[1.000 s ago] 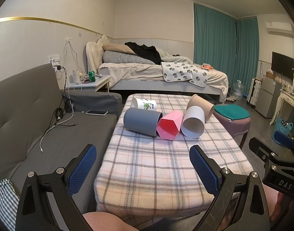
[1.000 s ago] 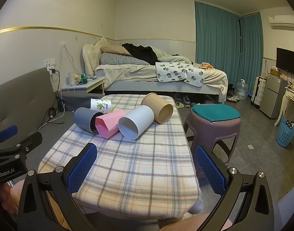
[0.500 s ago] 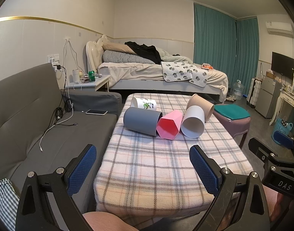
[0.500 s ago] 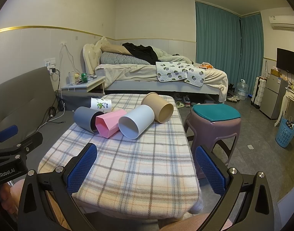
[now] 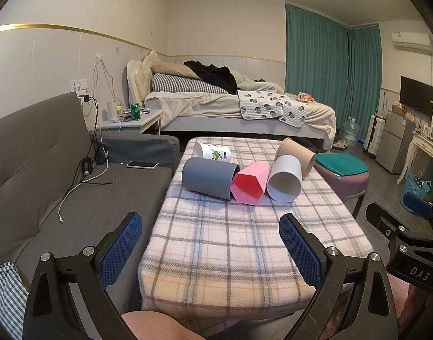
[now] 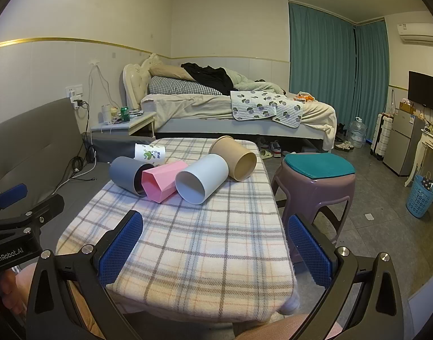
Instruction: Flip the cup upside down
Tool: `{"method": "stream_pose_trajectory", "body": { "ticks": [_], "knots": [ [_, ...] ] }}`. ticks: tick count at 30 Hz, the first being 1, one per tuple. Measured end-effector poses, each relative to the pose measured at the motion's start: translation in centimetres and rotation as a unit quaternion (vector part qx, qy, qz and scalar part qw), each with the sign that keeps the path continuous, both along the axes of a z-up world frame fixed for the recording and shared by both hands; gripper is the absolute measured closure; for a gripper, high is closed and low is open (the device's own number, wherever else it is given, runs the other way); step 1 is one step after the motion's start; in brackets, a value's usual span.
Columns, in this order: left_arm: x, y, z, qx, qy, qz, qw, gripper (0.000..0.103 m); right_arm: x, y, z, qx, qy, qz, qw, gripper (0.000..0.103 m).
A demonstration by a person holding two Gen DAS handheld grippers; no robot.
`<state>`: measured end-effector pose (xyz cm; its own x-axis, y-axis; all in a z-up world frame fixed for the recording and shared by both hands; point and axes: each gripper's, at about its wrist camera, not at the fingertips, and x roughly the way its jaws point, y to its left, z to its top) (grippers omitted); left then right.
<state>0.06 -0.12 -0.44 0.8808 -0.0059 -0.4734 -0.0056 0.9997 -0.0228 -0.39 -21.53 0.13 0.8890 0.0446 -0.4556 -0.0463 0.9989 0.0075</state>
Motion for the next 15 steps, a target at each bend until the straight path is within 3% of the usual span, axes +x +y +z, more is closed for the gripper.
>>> {"method": "stream_pose_trajectory", "body": {
  "ticks": [15],
  "knots": [
    [-0.09, -0.18, -0.03, 0.000, 0.001, 0.000, 1.0000, 0.003, -0.09, 0.38, -0.38, -0.001, 0.001, 0.001, 1.000, 0.000]
  ]
}}
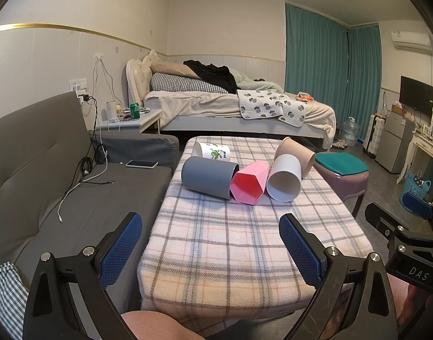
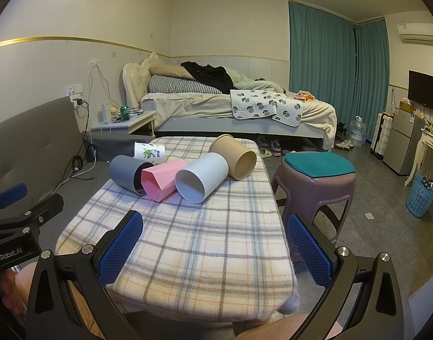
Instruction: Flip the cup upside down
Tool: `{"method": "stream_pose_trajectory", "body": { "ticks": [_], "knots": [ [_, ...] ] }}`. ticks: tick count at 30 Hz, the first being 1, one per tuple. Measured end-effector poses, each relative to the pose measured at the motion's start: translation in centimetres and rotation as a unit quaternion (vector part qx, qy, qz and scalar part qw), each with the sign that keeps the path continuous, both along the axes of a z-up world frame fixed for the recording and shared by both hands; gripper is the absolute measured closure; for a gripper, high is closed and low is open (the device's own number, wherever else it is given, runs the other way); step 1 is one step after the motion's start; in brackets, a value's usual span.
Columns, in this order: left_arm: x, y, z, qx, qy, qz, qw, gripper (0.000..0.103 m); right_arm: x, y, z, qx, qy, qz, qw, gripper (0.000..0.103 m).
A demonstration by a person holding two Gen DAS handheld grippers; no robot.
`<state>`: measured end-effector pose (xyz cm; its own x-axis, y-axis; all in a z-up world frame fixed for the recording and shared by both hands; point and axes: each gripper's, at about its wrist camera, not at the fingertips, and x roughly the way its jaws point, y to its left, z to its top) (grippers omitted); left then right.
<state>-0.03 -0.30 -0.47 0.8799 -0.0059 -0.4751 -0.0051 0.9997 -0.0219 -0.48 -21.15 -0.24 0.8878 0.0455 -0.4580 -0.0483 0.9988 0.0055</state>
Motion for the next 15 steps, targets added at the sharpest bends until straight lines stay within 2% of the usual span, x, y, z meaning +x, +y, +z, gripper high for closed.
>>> {"method": "stream_pose_trajectory", "body": {
  "ticks": [15],
  "knots": [
    [0.07, -0.03, -0.69, -0.005, 0.007, 0.000, 1.0000, 0.003, 0.04, 0.04, -0.08, 0.000, 0.001, 0.000, 1.000, 0.000]
  ]
}}
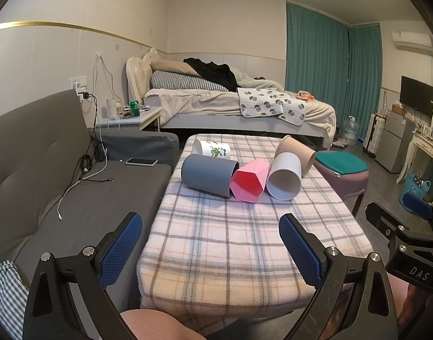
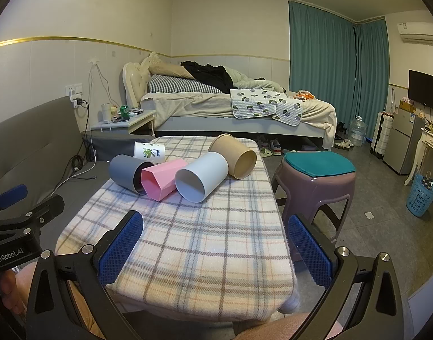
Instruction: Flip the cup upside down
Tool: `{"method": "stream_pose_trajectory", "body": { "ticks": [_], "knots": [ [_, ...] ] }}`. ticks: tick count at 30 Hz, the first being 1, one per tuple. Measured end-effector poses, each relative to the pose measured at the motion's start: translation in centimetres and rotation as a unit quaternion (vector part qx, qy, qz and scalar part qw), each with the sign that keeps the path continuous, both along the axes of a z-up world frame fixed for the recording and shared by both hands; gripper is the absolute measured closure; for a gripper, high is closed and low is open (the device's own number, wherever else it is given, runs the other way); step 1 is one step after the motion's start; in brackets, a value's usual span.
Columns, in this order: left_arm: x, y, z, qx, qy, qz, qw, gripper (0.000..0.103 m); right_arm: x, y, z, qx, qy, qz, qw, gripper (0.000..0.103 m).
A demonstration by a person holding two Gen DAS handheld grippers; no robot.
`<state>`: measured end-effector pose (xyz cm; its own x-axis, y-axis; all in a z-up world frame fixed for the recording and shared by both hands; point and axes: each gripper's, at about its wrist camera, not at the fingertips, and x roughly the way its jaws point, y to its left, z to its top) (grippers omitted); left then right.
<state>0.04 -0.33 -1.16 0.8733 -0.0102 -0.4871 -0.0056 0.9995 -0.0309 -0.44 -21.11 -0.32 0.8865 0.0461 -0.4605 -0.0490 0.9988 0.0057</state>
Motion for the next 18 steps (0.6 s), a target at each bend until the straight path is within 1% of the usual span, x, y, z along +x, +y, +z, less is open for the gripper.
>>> {"method": "stream_pose_trajectory", "body": {
  "ticks": [4, 9, 11, 13, 15, 18],
  "knots": [
    [0.1, 0.2, -0.2, -0.006, 0.012, 0.005, 0.9999, 0.003, 0.0, 0.1, -0.1, 0.000, 0.002, 0.001, 1.000, 0.000],
    [0.5, 0.5, 0.3, -0.008, 0.024, 0.014, 0.9996, 0.003, 0.3, 0.1, 0.0, 0.005, 0.008, 0.011, 1.000, 0.000],
    [0.9, 0.6, 0.6, -0.004, 0.029, 0.016, 0.9994, 0.003, 0.7, 0.2, 0.1, 0.006, 0.018, 0.020, 1.000, 0.000],
    [1.5, 0.8, 0.9, 0.006, 0.032, 0.023, 0.9992, 0.003, 1.2, 0.3, 0.5, 0.005, 0.018, 0.027, 0.999, 0.000],
    [2.3, 1.1, 1.0, 0.010, 0.041, 0.029, 0.9987, 0.003, 2.1, 0.5, 1.0, -0.003, 0.015, 0.040, 0.999, 0.000],
    [4.3, 2.2, 1.1, 0.011, 0.057, 0.046, 0.9973, 0.003, 4.6, 1.0, 1.8, -0.016, 0.018, 0.071, 0.997, 0.000]
  ]
}}
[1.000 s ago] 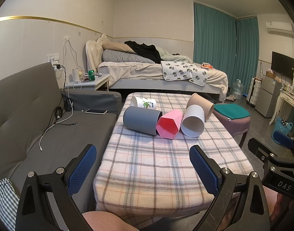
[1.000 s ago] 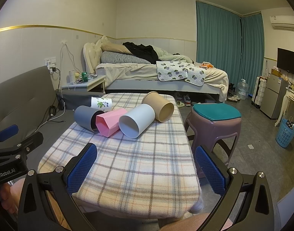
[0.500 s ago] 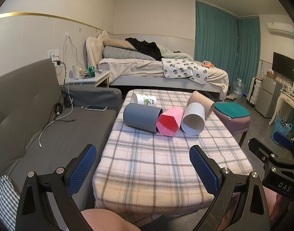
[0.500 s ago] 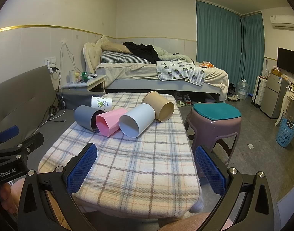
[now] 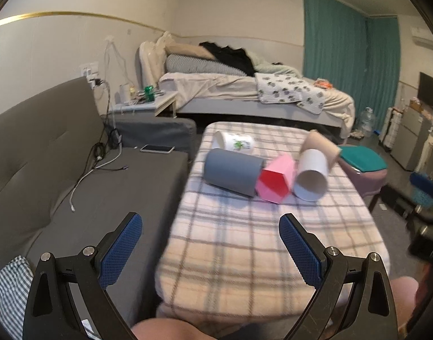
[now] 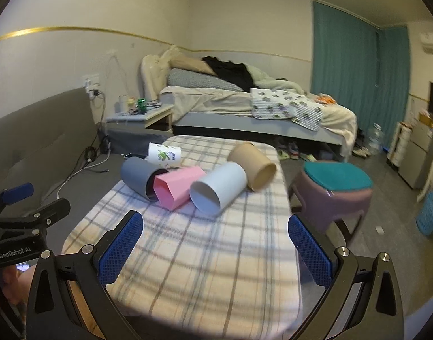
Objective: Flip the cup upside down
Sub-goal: 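Reach the right gripper to the white leaf-print paper cup and grasp it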
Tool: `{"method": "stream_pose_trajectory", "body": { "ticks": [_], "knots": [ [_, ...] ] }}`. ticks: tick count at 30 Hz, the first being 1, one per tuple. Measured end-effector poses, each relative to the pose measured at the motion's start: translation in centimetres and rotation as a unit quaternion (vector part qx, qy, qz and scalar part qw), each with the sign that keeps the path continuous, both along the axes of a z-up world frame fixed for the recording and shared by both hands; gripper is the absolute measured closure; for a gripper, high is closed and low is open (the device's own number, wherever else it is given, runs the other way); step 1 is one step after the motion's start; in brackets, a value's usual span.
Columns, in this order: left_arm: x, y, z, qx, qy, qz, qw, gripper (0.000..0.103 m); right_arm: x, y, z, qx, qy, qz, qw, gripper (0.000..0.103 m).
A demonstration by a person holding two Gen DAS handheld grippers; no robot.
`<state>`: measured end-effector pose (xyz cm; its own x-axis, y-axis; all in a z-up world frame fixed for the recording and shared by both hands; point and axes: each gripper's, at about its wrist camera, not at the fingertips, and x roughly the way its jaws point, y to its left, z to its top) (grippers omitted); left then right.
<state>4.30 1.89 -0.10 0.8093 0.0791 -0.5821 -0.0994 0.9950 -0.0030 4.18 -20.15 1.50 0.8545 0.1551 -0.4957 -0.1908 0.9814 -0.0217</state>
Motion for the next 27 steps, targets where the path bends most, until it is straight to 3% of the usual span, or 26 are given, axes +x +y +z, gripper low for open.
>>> {"method": "stream_pose_trajectory", "body": {
  "ticks": [3, 7, 11, 16, 24, 27],
  "knots": [
    [2.6, 1.7, -0.2, -0.007, 0.013, 0.017, 0.9997, 0.003, 3.5, 0.4, 1.1, -0.005, 0.007, 0.027, 1.000, 0.000],
    [6.2, 3.6, -0.6, -0.004, 0.022, 0.040, 0.9989, 0.003, 9.1, 1.9, 2.8, -0.047, 0.000, 0.070, 0.996, 0.000],
    [9.7, 5.5, -1.2, -0.009, 0.033, 0.061, 0.9976, 0.003, 15.1, 5.4, 3.8, -0.122, -0.001, 0.155, 0.980, 0.000],
    [13.6, 7.5, -1.7, -0.017, 0.032, 0.082, 0.9960, 0.003, 21.8, 10.6, 2.3, -0.193, 0.027, 0.275, 0.941, 0.000],
    [18.1, 9.5, -3.0, -0.019, 0.045, 0.105, 0.9932, 0.003, 30.4, 16.2, -3.3, -0.264, 0.103, 0.365, 0.887, 0.000],
    [19.2, 9.5, -3.8, -0.006, 0.057, 0.100, 0.9934, 0.003, 31.7, 17.9, -5.4, -0.298, 0.130, 0.396, 0.859, 0.002]
  ]
}}
